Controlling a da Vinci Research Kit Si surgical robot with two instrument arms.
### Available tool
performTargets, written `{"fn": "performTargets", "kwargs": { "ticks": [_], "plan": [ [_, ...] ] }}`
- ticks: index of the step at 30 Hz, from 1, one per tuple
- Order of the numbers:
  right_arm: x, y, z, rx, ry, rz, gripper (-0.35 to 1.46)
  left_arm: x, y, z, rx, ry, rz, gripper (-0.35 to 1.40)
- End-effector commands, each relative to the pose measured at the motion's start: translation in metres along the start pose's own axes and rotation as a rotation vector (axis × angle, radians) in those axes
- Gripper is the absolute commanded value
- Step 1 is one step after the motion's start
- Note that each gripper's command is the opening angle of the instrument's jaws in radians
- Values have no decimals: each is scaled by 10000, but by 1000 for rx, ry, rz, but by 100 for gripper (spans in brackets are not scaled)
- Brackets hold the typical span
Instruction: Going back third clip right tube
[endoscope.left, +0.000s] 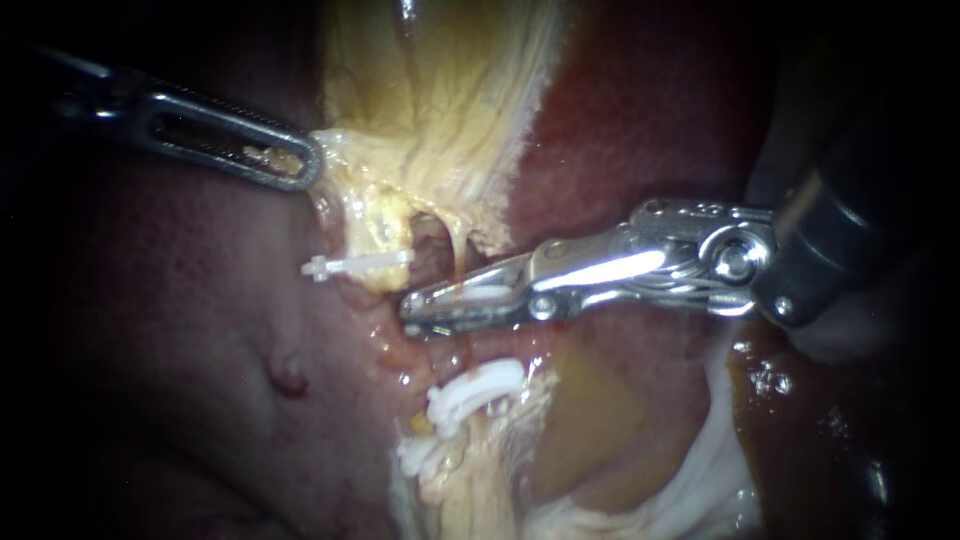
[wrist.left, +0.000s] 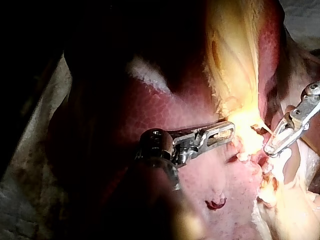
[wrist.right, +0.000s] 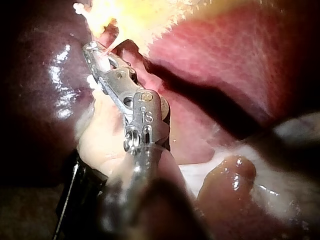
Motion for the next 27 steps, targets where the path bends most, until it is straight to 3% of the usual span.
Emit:
{"fn": "performTargets", "kwargs": {
  "ticks": [1,9,10,12,13,14,19,22,24,27],
  "plan": [
    [0,0,1,0,0,2,-35,0,0,0,0,0,0,-35],
    [0,-1,0,2,13,25,-35,0,0,1,-1,0,0,-35],
    [-1,-1,0,14,33,46,-28,0,0,1,-1,0,0,-35],
    [-3,-1,1,24,54,67,7,1,0,2,-1,0,0,-35],
    [-3,0,3,5,77,84,30,1,0,2,-1,-1,0,-35],
    [-3,1,4,-10,89,84,37,1,0,2,-4,-2,1,-35],
    [-1,7,9,-13,136,96,46,2,0,2,-4,-2,1,-35],
    [-3,11,10,-16,138,47,42,2,0,2,-4,-2,1,-35],
    [-7,14,11,-45,142,-1,41,2,0,2,-5,-2,1,-35],
    [-15,21,13,-164,152,-78,46,2,0,2,-4,-2,1,-35]
  ]
}}
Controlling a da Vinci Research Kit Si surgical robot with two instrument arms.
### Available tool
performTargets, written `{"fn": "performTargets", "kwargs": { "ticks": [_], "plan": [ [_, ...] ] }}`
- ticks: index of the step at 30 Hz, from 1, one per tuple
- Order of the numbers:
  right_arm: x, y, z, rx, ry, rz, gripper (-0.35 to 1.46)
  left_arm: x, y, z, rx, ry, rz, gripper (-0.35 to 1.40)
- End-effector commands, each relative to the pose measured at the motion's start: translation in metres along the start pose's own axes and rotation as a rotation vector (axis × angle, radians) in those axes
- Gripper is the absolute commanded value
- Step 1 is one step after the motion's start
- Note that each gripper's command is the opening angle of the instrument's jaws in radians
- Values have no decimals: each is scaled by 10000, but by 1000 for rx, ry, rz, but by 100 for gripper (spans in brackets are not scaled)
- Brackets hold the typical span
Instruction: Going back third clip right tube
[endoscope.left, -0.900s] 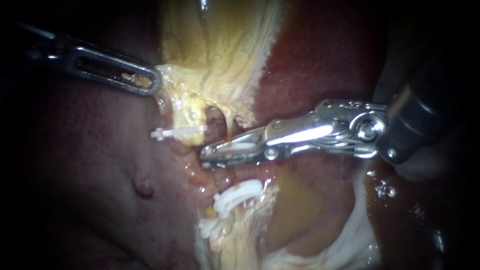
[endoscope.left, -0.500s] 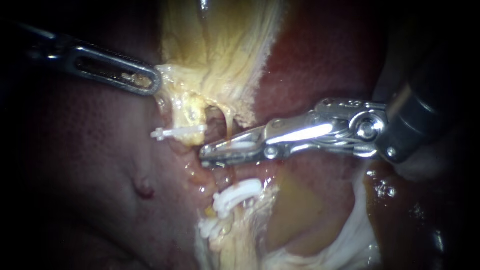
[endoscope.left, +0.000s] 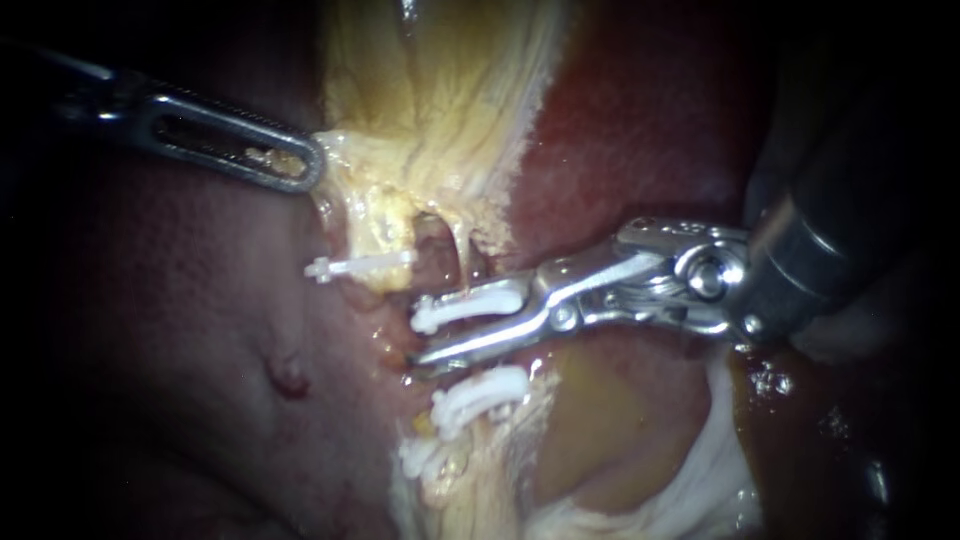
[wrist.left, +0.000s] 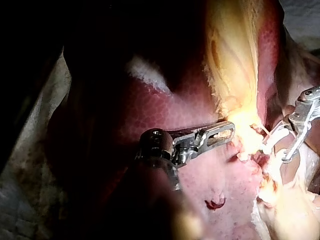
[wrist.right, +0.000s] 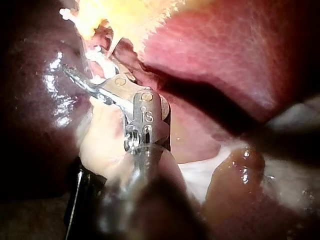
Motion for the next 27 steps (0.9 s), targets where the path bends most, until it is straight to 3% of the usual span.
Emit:
{"fn": "performTargets", "kwargs": {
  "ticks": [1,4,14,21,27],
  "plan": [
    [-2,3,0,-29,0,-15,48,0,0,0,0,0,0,-35],
    [-5,8,1,-91,5,-86,50,0,0,0,0,0,0,-35],
    [-9,8,-9,-123,0,-233,50,0,0,-1,0,0,0,-35],
    [-18,2,-42,-133,-12,-386,50,1,-1,-3,1,1,1,-35],
    [-21,-5,-76,-153,-16,-454,50,1,-1,-3,1,1,1,-35]
  ]
}}
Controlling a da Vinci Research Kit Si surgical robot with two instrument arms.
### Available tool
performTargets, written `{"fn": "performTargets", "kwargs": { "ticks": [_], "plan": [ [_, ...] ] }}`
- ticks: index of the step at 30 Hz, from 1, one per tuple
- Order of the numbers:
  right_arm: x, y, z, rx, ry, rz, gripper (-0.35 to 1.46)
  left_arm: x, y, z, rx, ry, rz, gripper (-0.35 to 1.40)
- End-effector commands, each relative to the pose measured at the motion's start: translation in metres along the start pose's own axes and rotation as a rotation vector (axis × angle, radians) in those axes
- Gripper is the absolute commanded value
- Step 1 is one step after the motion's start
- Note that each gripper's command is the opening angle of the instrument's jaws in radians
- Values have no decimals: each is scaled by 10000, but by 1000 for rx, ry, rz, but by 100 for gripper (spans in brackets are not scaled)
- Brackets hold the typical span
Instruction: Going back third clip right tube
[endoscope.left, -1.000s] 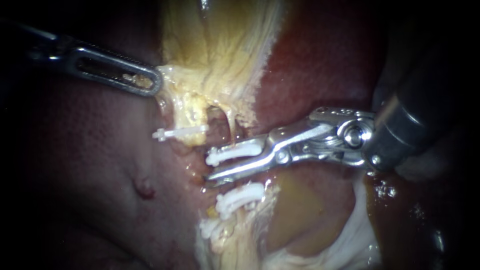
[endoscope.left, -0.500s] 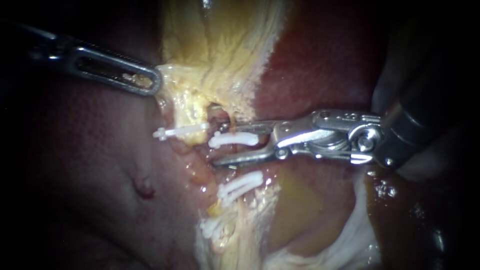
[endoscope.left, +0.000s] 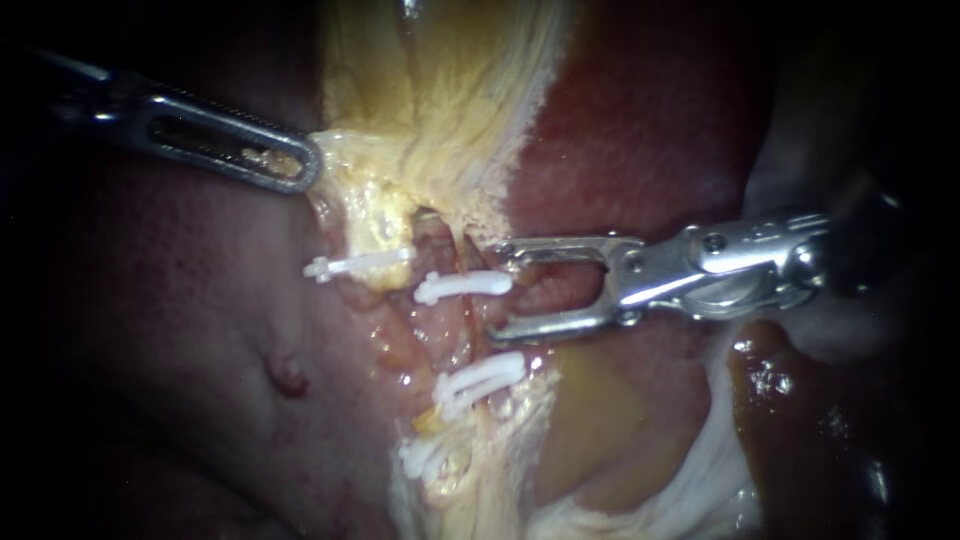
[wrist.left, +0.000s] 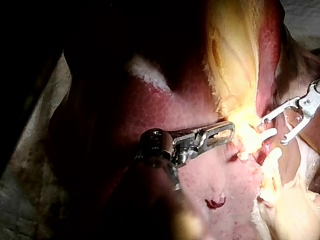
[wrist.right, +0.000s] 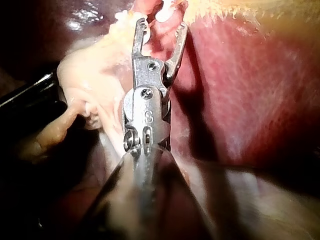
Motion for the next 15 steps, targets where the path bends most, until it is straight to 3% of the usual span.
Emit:
{"fn": "performTargets", "kwargs": {
  "ticks": [1,6,15],
  "plan": [
    [1,0,-6,3,0,-9,50,0,0,0,1,0,0,-35],
    [10,-6,-38,21,2,-33,50,0,0,-1,1,0,0,-35],
    [10,-11,-57,31,3,-39,50,2,0,3,-1,-1,1,-35]
  ]
}}
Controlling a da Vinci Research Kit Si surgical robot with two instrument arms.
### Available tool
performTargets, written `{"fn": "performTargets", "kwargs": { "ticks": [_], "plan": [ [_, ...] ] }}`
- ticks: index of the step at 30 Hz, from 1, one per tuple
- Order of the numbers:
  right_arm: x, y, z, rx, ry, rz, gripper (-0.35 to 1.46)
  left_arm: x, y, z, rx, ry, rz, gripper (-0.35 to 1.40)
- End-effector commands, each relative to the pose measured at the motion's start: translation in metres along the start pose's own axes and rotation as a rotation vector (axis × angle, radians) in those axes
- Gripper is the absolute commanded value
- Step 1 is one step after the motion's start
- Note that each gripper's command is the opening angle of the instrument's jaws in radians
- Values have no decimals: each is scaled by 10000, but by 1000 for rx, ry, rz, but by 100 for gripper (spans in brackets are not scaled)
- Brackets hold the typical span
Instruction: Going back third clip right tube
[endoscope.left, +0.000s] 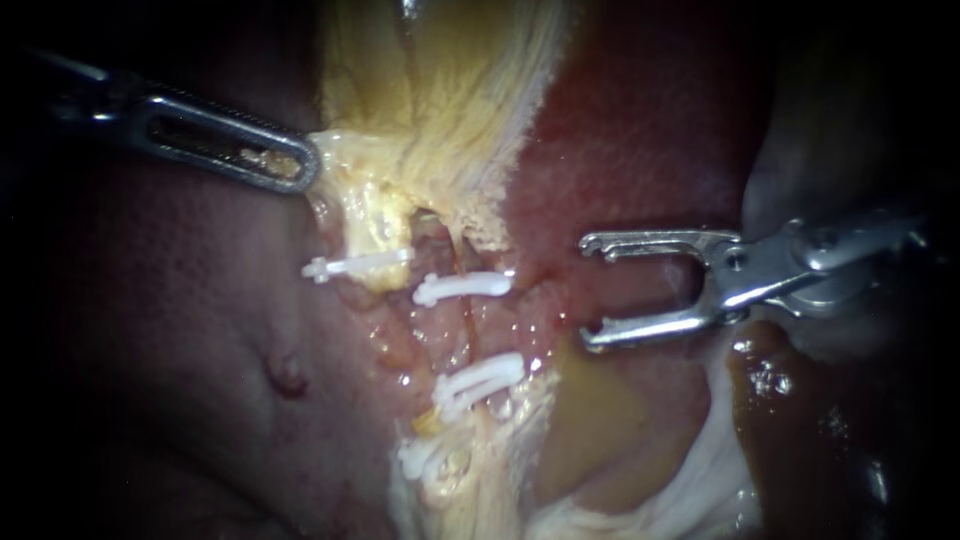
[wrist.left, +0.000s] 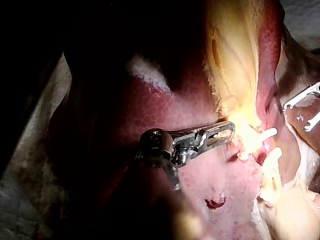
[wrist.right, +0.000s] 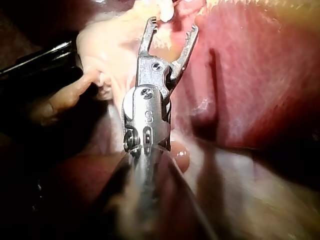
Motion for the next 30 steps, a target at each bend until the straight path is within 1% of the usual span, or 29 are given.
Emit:
{"fn": "performTargets", "kwargs": {
  "ticks": [1,4,7,10,15,21,24,30],
  "plan": [
    [-1,0,0,1,0,0,50,2,1,3,-3,1,1,-35],
    [-1,0,-1,2,0,0,50,5,1,12,0,2,2,-35],
    [-1,0,-1,2,0,0,50,10,3,25,4,5,6,-35],
    [-1,0,-3,6,0,-1,50,18,8,44,12,7,12,-35],
    [-1,-2,-5,11,1,-1,50,27,16,75,22,24,20,-35],
    [0,-5,-5,14,1,-2,50,34,15,101,38,34,28,-35],
    [1,-5,-5,15,2,-2,50,38,15,107,38,38,33,-35],
    [0,-5,-6,15,2,-2,50,39,17,107,37,41,34,-35]
  ]
}}
